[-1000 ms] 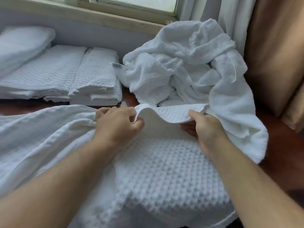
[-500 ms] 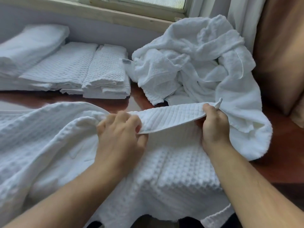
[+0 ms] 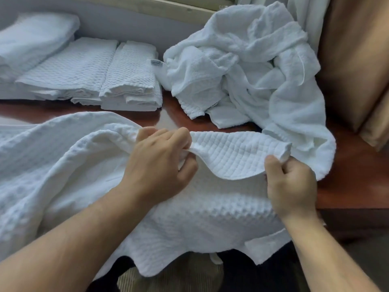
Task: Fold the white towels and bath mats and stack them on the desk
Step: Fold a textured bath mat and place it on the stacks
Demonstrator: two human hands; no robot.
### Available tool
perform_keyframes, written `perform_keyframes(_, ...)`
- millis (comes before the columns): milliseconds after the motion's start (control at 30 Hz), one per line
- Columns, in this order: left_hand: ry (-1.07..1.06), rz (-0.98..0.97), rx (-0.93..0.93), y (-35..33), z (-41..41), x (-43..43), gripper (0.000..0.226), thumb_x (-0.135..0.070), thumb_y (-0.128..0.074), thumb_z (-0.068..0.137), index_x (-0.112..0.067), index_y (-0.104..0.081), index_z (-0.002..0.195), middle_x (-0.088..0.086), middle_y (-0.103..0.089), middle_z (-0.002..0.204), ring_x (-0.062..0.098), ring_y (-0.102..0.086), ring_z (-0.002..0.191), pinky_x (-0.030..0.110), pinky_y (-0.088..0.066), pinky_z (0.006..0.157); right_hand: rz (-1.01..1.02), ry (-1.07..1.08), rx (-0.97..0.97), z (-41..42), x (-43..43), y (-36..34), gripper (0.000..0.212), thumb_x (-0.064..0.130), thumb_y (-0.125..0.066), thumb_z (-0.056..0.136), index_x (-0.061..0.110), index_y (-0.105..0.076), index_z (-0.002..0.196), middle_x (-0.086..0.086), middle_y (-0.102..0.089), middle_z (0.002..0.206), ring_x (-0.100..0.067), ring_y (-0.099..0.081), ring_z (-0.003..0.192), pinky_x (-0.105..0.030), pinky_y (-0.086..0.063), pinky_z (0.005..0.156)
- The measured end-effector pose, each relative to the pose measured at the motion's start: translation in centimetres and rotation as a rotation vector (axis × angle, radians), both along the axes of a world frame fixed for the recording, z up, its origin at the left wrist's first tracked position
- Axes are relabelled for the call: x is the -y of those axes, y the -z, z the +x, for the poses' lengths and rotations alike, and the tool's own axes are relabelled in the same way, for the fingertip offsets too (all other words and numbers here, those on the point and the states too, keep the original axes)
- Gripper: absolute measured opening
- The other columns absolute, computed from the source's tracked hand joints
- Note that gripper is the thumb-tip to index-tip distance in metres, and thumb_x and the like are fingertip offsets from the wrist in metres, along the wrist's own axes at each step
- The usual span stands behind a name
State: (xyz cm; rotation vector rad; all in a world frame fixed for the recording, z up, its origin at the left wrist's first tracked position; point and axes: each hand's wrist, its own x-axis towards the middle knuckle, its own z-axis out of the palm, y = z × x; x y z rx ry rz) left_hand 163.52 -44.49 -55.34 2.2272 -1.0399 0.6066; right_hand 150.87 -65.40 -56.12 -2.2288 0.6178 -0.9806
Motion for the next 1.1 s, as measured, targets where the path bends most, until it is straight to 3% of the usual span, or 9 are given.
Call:
perform_keyframes(133, 0.044, 0.012, -0.019, 0.1, -0.2, -0.3, 0.019, -0.036, -0.044, 0.08, -0.02, -0.055, 0.084, -0.015, -0.038, 0.054, 0.012, -0.038, 0.052, 0.037, -0.038, 0.083, -0.06, -0.136, 0.206, -0.8, -0.2, 0.7, 0.037, 0.026, -0.049, 0.089, 0.003, -0.046, 0.061, -0.011, -0.047, 0.052, -0.024, -0.047, 0.05, -0.035, -0.038, 0.047)
perform_keyframes(267, 0.034, 0.089, 0.03, 0.4, 0.2, -0.3, 0.037, -0.04, -0.044, 0.086, -0.018, -0.046, 0.056, -0.007, -0.042, 0.05, 0.018, -0.046, 0.052, 0.04, -0.039, 0.079, 0.032, -0.147, 0.259, -1.2, 0.1, 0.8, 0.012, 0.018, -0.052, 0.087, 0.014, -0.063, 0.089, 0.006, -0.067, 0.079, -0.01, -0.066, 0.077, -0.019, -0.05, 0.062)
perform_keyframes(400, 0.069, 0.114, 0.071, 0.8, 0.5, -0.2, 0.041, -0.042, -0.046, 0.086, -0.019, -0.045, 0.051, -0.006, -0.042, 0.049, 0.015, -0.044, 0.055, 0.038, -0.037, 0.078, 0.173, 0.006, 0.295, -0.4, 0.0, 0.1, 0.035, 0.013, -0.051, 0.074, 0.02, -0.05, 0.108, 0.014, -0.062, 0.089, 0.01, -0.061, 0.076, -0.009, -0.047, 0.062)
perform_keyframes(467, 0.081, 0.131, 0.075, 0.9, 0.6, -0.2, 0.041, -0.043, -0.047, 0.084, -0.019, -0.048, 0.052, -0.006, -0.042, 0.05, 0.016, -0.045, 0.057, 0.039, -0.038, 0.079, 0.168, 0.056, 0.317, -0.3, 0.0, 0.1, 0.046, 0.011, -0.052, 0.079, 0.017, -0.044, 0.123, 0.011, -0.056, 0.102, 0.019, -0.057, 0.075, -0.002, -0.043, 0.062)
perform_keyframes(533, 0.092, 0.141, 0.085, 0.9, 0.8, -0.2, 0.042, -0.046, -0.047, 0.084, -0.019, -0.051, 0.052, -0.006, -0.043, 0.05, 0.015, -0.045, 0.058, 0.038, -0.037, 0.079, 0.134, 0.072, 0.252, -0.1, 0.5, 0.0, 0.04, 0.012, -0.057, 0.089, 0.019, -0.05, 0.128, 0.029, -0.054, 0.111, 0.024, -0.053, 0.088, 0.004, -0.037, 0.069)
perform_keyframes(700, 0.095, 0.088, 0.108, 1.1, 0.9, -0.1, 0.051, -0.048, -0.042, 0.093, -0.02, -0.04, 0.05, -0.006, -0.039, 0.049, 0.014, -0.041, 0.058, 0.036, -0.033, 0.076, 0.143, 0.111, 0.131, 0.2, 1.1, -0.5, 0.02, 0.017, -0.055, 0.088, 0.026, -0.072, 0.089, 0.021, -0.068, 0.087, 0.011, -0.061, 0.087, -0.001, -0.04, 0.07)
perform_keyframes(867, 0.075, 0.075, 0.148, 1.5, 1.1, 0.0, 0.05, -0.044, -0.043, 0.093, -0.021, -0.037, 0.05, -0.007, -0.038, 0.049, 0.014, -0.041, 0.058, 0.036, -0.034, 0.077, -0.218, 0.181, 0.194, 0.2, -0.1, 0.8, 0.038, 0.026, -0.051, 0.087, 0.004, -0.062, 0.057, -0.009, -0.054, 0.071, -0.028, -0.053, 0.077, -0.036, -0.044, 0.07)
perform_keyframes(1000, 0.062, 0.105, 0.171, 1.5, 1.1, 0.1, 0.046, -0.044, -0.045, 0.091, -0.023, -0.038, 0.052, -0.008, -0.039, 0.051, 0.014, -0.042, 0.059, 0.036, -0.034, 0.079, -0.343, 0.357, -0.014, 0.4, -0.5, -0.4, 0.019, 0.023, -0.076, 0.082, 0.01, -0.075, 0.095, -0.016, -0.056, 0.111, -0.036, -0.049, 0.109, -0.045, -0.04, 0.093)
perform_keyframes(1100, 0.059, 0.13, 0.169, 1.6, 1.2, 0.1, 0.044, -0.042, -0.042, 0.092, -0.021, -0.038, 0.053, -0.008, -0.04, 0.051, 0.013, -0.042, 0.058, 0.037, -0.034, 0.08, -0.488, 0.09, -0.043, 1.0, -1.0, -2.3, 0.015, 0.021, -0.069, 0.09, 0.011, -0.074, 0.099, -0.006, -0.063, 0.105, -0.026, -0.056, 0.105, -0.032, -0.043, 0.087)
